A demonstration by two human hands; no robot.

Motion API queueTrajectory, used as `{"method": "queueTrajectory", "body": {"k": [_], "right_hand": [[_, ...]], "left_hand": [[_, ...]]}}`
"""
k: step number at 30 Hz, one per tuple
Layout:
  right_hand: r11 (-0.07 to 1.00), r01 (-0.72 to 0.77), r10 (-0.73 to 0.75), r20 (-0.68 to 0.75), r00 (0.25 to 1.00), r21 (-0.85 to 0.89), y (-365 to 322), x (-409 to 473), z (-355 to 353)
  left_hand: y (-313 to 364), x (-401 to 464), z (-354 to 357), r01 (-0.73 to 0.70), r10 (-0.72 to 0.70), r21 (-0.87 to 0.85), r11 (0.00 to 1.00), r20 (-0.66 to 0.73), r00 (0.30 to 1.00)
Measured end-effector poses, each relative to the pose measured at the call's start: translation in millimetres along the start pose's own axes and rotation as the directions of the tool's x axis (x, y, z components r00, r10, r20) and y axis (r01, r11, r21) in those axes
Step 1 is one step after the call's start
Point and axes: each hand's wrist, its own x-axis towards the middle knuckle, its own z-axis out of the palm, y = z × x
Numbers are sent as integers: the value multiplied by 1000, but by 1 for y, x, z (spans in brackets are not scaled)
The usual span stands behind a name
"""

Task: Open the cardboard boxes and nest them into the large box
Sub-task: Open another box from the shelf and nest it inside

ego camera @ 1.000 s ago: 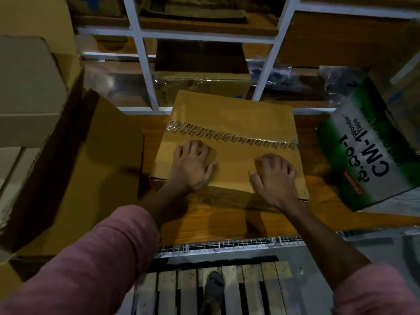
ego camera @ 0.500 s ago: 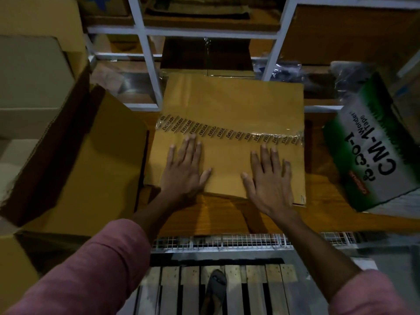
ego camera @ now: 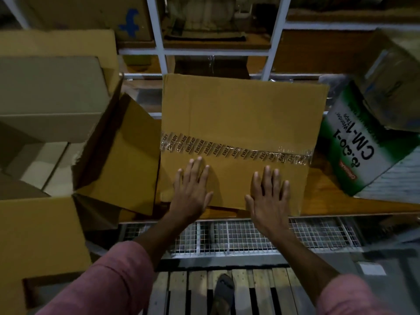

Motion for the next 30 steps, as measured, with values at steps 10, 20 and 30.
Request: {"method": "queueTrajectory", "body": {"k": [10, 20, 30], "right_hand": [[1000, -4, 4, -6, 1000, 29, 2, 1, 7], [999, 4, -3, -47, 999, 31, 6, 11, 15], [999, 24, -20, -113, 993, 33, 6, 15, 15]], "left_hand": [[-8, 65, -91, 16, -14, 25, 1000, -84, 996], [-1, 90, -74, 7, -10, 40, 999, 71, 997], [0, 66, -36, 65, -73, 50, 997, 180, 981]]}}
